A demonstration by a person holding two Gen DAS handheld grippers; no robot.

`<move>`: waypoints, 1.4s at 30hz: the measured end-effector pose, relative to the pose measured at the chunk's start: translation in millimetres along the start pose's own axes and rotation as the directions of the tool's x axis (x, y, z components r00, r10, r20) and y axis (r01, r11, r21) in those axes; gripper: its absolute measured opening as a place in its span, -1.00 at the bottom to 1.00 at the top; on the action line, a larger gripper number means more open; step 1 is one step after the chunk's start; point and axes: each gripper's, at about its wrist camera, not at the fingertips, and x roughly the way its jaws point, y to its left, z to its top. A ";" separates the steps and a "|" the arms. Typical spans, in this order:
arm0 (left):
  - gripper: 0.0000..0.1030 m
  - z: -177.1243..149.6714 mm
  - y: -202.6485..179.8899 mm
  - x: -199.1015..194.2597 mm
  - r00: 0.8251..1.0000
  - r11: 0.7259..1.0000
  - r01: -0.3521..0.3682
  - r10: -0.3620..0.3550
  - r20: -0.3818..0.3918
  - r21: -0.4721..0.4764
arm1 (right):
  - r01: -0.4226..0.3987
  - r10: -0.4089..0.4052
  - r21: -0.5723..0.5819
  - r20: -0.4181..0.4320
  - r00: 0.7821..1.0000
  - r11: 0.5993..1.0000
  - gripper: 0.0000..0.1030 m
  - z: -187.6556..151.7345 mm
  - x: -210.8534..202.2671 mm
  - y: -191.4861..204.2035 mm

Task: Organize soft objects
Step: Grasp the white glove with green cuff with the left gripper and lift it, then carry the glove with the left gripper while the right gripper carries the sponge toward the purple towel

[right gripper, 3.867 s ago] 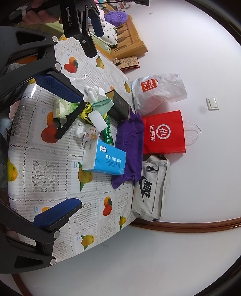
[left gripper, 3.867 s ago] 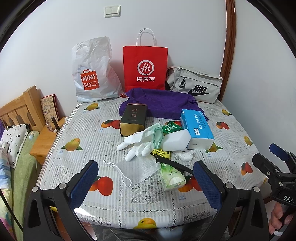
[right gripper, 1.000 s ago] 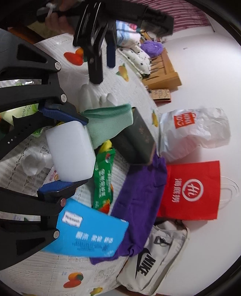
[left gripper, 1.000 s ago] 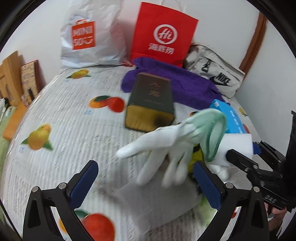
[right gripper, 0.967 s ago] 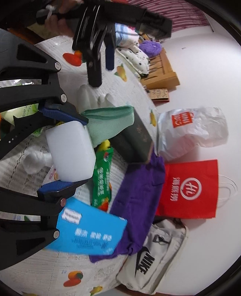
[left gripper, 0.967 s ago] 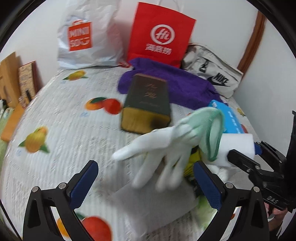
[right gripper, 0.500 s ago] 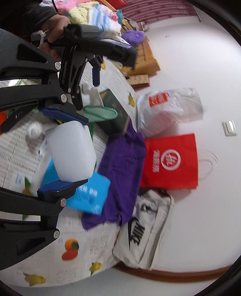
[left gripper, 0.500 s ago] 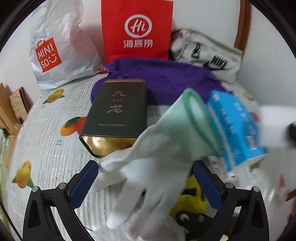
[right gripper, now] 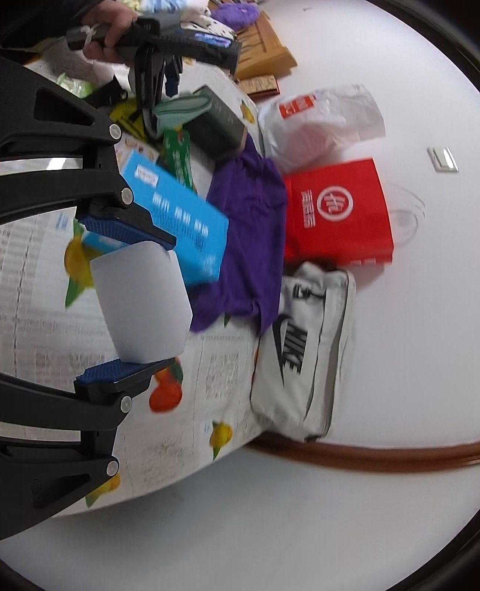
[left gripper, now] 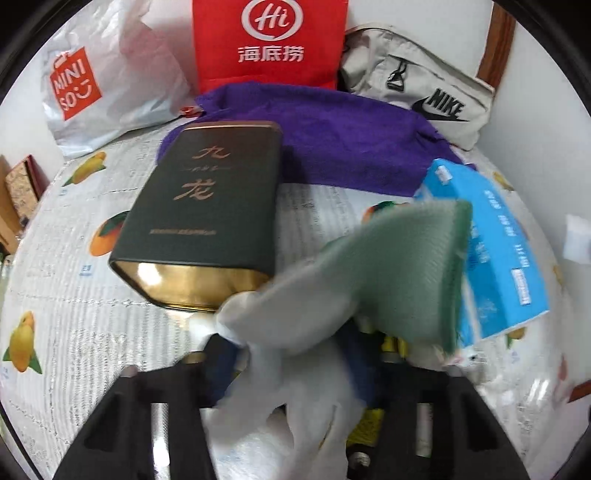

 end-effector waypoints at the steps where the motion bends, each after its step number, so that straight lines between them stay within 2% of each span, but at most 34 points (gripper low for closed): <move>1: -0.39 0.6 -2.4 -2.6 1.000 1.000 -0.014 0.014 0.002 0.013 | 0.004 -0.004 0.006 0.005 1.000 1.000 0.07 1.2 0.1 -3.5; 3: -0.53 1.2 -2.7 -8.2 1.000 0.999 -0.025 0.025 0.005 0.031 | -0.004 0.004 0.009 0.010 1.000 1.000 0.07 4.0 0.9 -6.4; 6: -0.58 3.2 3.5 -21.5 0.999 0.999 0.035 -0.035 0.013 0.010 | -0.020 0.020 0.003 0.021 1.000 1.000 0.07 11.4 5.6 -5.3; 15: -0.58 12.9 20.5 -59.9 0.997 0.998 0.055 -0.054 0.062 -0.007 | -0.120 0.122 -0.039 0.047 0.991 0.992 0.07 40.9 18.2 29.1; 18: -0.58 17.2 30.1 -68.1 0.992 0.994 0.107 -0.105 0.064 -0.038 | -0.157 0.159 -0.061 0.040 0.986 0.986 0.07 47.6 23.8 47.2; 22: -0.58 20.1 42.1 -75.5 0.991 0.991 0.113 -0.108 0.075 -0.068 | -0.196 0.199 -0.091 0.026 0.980 0.976 0.07 52.7 29.9 72.7; 25: -0.57 21.6 53.2 -79.1 0.988 0.985 0.143 -0.136 0.077 -0.098 | -0.225 0.228 -0.107 0.015 0.973 0.968 0.07 55.2 32.9 89.6; 26: -0.53 21.9 56.4 -80.5 0.987 0.984 0.142 -0.134 0.083 -0.103 | -0.235 0.238 -0.109 0.012 0.971 0.966 0.07 56.1 34.0 95.1; 27: -0.36 22.1 59.3 -80.7 0.989 0.985 0.133 -0.125 0.079 -0.108 | -0.245 0.247 -0.111 0.006 0.969 0.963 0.07 57.0 35.5 99.7; 36: -0.33 15.2 83.6 -82.9 0.988 0.979 0.144 -0.134 0.082 -0.145 | -0.303 0.302 -0.152 -0.027 0.953 0.941 0.07 62.2 43.2 137.4; 39: 0.09 12.0 92.2 -82.5 0.991 0.978 0.126 -0.115 0.074 -0.167 | -0.325 0.323 -0.162 -0.040 0.946 0.932 0.07 63.7 48.4 151.4; 42: 0.12 7.8 99.5 -85.4 0.991 0.977 0.122 -0.109 0.083 -0.174 | -0.364 0.360 -0.168 -0.056 0.931 0.916 0.07 64.0 54.5 167.1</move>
